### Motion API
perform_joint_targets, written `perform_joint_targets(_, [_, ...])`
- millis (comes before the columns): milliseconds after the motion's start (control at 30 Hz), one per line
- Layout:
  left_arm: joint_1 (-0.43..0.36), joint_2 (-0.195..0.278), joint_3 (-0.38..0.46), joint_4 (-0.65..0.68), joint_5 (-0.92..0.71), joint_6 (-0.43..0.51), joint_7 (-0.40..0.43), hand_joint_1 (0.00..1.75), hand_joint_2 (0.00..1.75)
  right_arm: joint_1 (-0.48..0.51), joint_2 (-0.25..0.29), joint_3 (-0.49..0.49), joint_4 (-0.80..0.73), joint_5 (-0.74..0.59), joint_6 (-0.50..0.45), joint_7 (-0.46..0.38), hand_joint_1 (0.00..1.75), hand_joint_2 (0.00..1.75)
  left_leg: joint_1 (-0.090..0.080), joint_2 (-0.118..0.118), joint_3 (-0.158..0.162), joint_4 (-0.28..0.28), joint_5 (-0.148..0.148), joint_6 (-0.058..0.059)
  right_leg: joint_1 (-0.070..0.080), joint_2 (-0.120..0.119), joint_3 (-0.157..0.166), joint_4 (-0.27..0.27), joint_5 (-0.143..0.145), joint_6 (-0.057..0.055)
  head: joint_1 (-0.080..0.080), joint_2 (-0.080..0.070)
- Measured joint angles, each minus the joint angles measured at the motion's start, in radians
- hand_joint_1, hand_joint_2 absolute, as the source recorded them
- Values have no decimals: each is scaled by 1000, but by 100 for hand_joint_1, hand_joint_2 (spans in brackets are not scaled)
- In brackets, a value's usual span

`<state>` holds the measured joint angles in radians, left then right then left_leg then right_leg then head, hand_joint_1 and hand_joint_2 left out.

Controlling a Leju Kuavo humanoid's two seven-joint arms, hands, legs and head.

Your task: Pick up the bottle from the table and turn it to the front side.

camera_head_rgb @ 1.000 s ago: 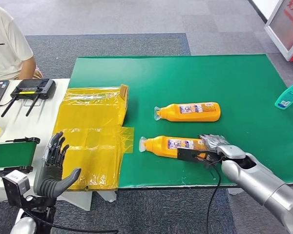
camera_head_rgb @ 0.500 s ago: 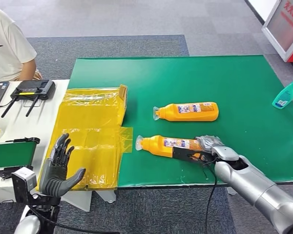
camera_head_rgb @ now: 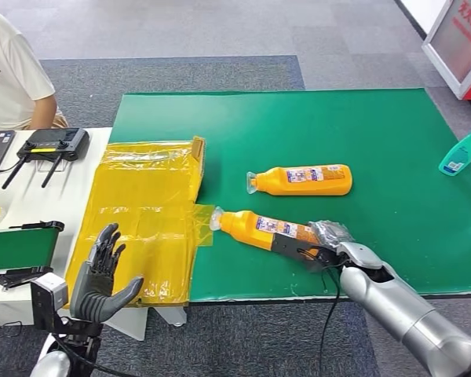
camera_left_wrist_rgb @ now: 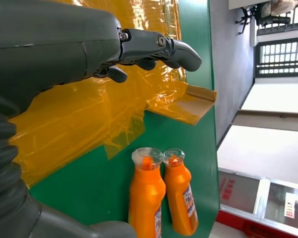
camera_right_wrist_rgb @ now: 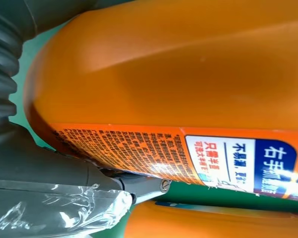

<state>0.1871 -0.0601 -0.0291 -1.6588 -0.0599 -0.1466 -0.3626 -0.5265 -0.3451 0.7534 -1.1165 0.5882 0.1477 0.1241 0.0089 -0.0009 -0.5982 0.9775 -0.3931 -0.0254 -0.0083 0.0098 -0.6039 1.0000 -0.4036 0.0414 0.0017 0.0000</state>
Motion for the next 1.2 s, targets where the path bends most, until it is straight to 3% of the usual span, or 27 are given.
perform_joint_targets(133, [5,0,0,0,0,0,-4,0,175,44,11,-37,-36,-17,-38,-37,175,175,0,0,-1,0,0,0,0,0,-1,0,0,0,0,0])
perform_joint_targets(233, [9,0,-3,0,0,1,-7,0,175,108,30,-77,-93,-69,-74,-119,175,175,0,0,-2,0,0,0,0,0,-2,0,-1,0,0,0])
perform_joint_targets(467, [21,0,-20,-10,0,25,-21,0,175,311,143,-202,-329,-118,-211,-331,175,175,1,-1,-5,0,0,0,2,-1,-5,0,-3,-1,0,0])
perform_joint_targets(633, [23,1,-28,-23,1,29,-22,0,175,395,197,-247,-442,-122,-233,-372,175,175,1,-1,-6,0,-1,1,1,-1,-5,0,-4,-1,0,0])
perform_joint_targets(800, [17,-1,-55,-38,28,24,-29,0,175,448,243,-273,-509,-143,-265,-468,175,175,1,-1,-6,0,-1,1,1,-2,-5,0,-3,0,0,0])
perform_joint_targets(967, [-6,-5,-135,-57,57,-2,-21,0,175,468,303,-262,-548,-12,-432,-527,175,175,1,-1,-6,0,-1,1,1,-1,-5,0,-3,0,0,0])
perform_joint_targets(1200, [-40,6,-338,-67,-32,-15,-16,0,175,466,355,-187,-514,196,-645,-551,175,175,1,-1,-7,0,-1,1,1,-1,-5,0,-4,0,0,0])
